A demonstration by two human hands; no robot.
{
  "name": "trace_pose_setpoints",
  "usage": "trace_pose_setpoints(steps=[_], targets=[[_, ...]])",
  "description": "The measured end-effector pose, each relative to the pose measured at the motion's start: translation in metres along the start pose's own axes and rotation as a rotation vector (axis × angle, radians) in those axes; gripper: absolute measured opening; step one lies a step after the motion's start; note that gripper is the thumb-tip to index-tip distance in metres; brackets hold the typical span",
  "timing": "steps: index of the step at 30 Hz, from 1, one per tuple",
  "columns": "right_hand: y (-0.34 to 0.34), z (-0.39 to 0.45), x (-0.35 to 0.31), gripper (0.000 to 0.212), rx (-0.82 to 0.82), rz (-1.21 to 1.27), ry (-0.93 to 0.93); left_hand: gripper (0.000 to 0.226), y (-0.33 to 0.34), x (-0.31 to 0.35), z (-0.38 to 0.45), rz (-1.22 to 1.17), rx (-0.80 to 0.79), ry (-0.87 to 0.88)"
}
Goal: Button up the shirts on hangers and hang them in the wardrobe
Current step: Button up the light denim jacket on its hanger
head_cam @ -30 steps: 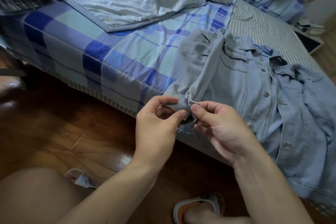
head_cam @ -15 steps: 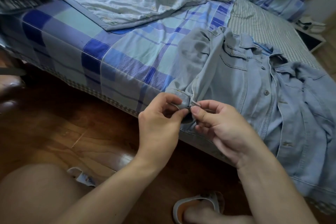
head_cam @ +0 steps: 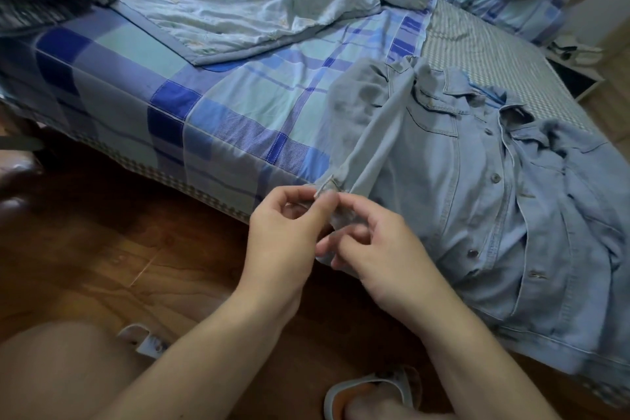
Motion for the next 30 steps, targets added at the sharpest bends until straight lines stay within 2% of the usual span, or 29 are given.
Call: trace_pose_setpoints(steps=[3, 5, 8, 12, 16, 24, 26, 30], targets=[[0.003, -0.003, 0.01, 0.054, -0.009, 0.053, 0.009, 0.012, -0.005, -0.003, 0.003, -0.101, 0.074, -0.12], [-0.002, -0.001, 0.014, 0.045, 0.097, 0.059, -0.003, 0.015, -0.004, 0.0, 0.004, -0.166, 0.094, -0.166], [-0.013, 0.005, 0.016, 0.027, 0.29, -0.029, -0.112, 0.018, -0.001, 0.005, 0.003, -0.121, 0.064, -0.128], [-0.017, 0.011, 0.009, 0.015, 0.409, -0.128, -0.295, 0.023, 0.003, 0.003, 0.003, -0.027, 0.049, -0.104], [-0.01, 0.016, 0.005, 0.015, 0.4, -0.149, -0.396, 0.026, 0.006, 0.004, 0.003, -0.044, -0.002, -0.135], [-0.001, 0.022, 0.015, 0.022, 0.379, -0.113, -0.374, 0.026, 0.006, -0.003, 0.009, -0.164, -0.086, -0.319], [-0.001, 0.023, 0.016, 0.024, 0.392, -0.092, -0.358, 0.024, 0.005, -0.003, 0.008, -0.101, -0.085, -0.3], [0.0, 0.022, 0.015, 0.023, 0.394, -0.102, -0.361, 0.02, 0.002, 0.0, 0.008, 0.02, -0.012, -0.149]])
Point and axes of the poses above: each hand's wrist, its own z-axis towards the middle knuckle, its own y-axis out of the palm, x = y × z, the point moved 3 cm from there along z, towards the middle knuckle, and after that the axes turned 14 degrees about x, right-handed, at the moved point
